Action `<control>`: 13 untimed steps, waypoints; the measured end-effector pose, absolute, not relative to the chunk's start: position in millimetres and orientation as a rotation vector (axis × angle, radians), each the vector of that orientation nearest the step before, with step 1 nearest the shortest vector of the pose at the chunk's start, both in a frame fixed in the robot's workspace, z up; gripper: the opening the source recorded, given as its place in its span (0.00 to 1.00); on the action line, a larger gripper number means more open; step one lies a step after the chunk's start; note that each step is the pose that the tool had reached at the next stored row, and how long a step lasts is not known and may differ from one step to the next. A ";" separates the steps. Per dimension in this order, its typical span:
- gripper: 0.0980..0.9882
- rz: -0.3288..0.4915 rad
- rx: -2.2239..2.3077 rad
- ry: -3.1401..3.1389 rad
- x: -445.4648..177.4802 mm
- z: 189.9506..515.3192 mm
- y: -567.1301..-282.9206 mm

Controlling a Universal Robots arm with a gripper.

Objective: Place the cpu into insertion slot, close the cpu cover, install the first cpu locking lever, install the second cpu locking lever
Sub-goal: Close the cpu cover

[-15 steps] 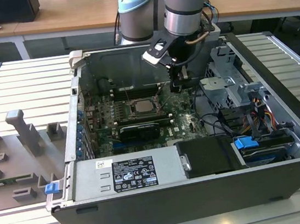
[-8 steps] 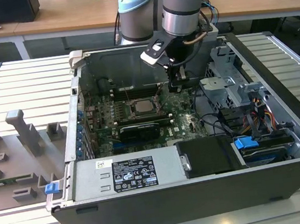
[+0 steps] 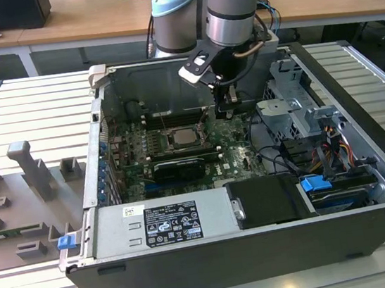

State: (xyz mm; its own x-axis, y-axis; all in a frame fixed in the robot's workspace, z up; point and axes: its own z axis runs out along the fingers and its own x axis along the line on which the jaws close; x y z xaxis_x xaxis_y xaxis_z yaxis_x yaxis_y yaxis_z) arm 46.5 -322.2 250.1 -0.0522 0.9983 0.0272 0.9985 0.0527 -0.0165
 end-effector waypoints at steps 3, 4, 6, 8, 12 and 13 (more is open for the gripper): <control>0.01 -0.010 -2.141 -2.256 44.7 250.1 -322.2; 0.01 -0.011 -2.141 -2.256 44.2 250.1 -322.2; 0.01 -0.010 -2.141 -2.256 43.2 250.1 -322.2; 0.01 -0.010 -2.141 -2.256 41.9 250.1 -322.2; 0.01 -0.011 -2.141 -2.256 40.5 250.1 -322.2; 0.01 -0.011 -2.141 -2.256 40.1 250.1 -322.2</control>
